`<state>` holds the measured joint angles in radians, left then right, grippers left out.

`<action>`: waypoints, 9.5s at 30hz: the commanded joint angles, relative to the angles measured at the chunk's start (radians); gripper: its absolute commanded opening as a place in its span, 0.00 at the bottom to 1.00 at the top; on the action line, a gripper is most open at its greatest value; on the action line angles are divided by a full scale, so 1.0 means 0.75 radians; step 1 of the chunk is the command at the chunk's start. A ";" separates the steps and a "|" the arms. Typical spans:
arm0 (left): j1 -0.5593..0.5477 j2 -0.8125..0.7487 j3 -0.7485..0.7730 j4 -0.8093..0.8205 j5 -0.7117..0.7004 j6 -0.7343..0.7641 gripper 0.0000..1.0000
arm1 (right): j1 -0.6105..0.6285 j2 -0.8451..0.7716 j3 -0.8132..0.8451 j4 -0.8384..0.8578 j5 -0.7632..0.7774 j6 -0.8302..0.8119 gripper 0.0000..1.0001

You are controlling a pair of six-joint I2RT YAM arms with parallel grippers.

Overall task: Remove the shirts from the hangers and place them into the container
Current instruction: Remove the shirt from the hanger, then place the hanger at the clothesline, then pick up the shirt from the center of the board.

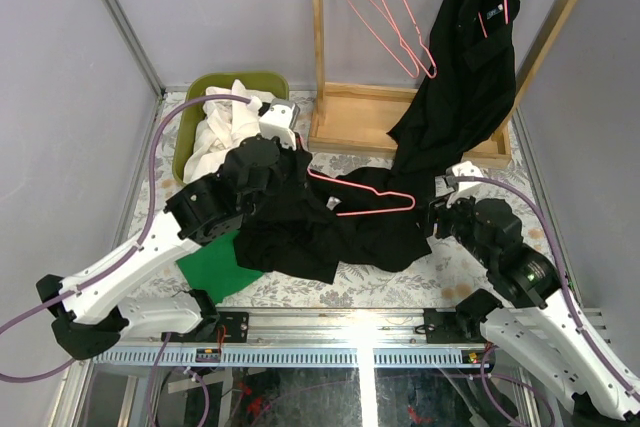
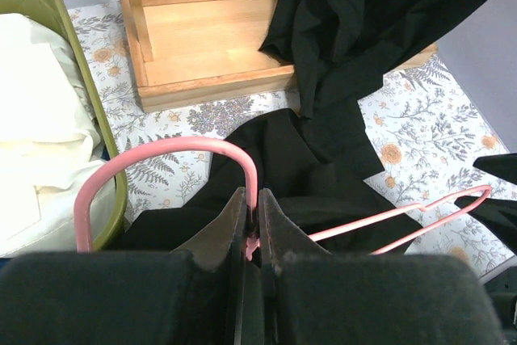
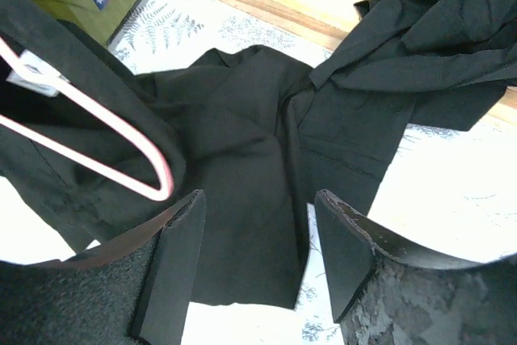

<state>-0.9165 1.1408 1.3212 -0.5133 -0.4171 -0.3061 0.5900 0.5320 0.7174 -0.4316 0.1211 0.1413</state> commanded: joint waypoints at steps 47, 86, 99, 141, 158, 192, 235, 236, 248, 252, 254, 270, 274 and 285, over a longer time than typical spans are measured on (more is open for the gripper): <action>0.001 0.073 -0.020 0.037 0.182 0.136 0.52 | 0.001 0.285 0.103 0.074 -0.779 0.017 0.00; 0.003 0.114 -0.288 -0.079 -0.291 -0.154 0.41 | 0.003 0.249 0.149 0.010 -0.680 0.034 0.00; 0.073 0.102 -0.280 -0.162 -0.394 -0.197 0.00 | 0.001 0.028 0.212 -0.184 -0.611 0.002 0.00; -0.173 0.406 -0.182 0.051 0.494 0.010 0.05 | 0.002 -0.027 0.445 -0.456 0.057 0.126 0.00; -0.171 0.346 -0.202 0.028 0.330 -0.015 0.43 | 0.002 -0.059 0.301 -0.385 0.563 0.216 0.00; -0.169 0.090 -0.309 0.056 0.080 -0.088 1.00 | -0.601 0.630 0.796 0.051 -0.282 0.009 0.00; -0.172 0.100 -0.296 0.030 0.011 -0.101 1.00 | -0.640 1.351 1.680 -0.168 -0.423 -0.012 0.57; -0.171 0.100 -0.296 0.029 0.012 -0.101 1.00 | -0.639 1.311 1.650 -0.136 -0.407 -0.025 0.62; -0.170 0.207 -0.305 0.029 0.091 -0.106 1.00 | -0.641 0.759 0.949 0.156 -0.020 0.003 0.84; -0.170 0.346 -0.285 0.014 0.131 -0.146 1.00 | -0.640 0.433 0.594 0.183 0.003 0.217 0.85; -0.170 0.394 -0.284 0.015 0.129 -0.176 1.00 | -0.639 0.347 0.495 0.162 -0.003 0.290 0.85; -0.171 0.859 -0.178 0.119 0.201 -0.326 1.00 | -0.639 0.049 0.150 0.017 0.007 0.336 0.90; -0.167 1.010 -0.160 0.051 0.119 -0.296 1.00 | -0.639 0.087 0.162 -0.019 -0.048 0.316 0.91; -0.165 0.895 -0.371 0.206 0.488 -0.114 0.23 | -0.640 0.064 0.142 -0.027 -0.023 0.286 0.91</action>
<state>-1.0389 1.8427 1.1168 -0.3470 -0.1867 -0.4522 0.1139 0.6067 0.8047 -0.4847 0.0883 0.3840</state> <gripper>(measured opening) 0.371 0.916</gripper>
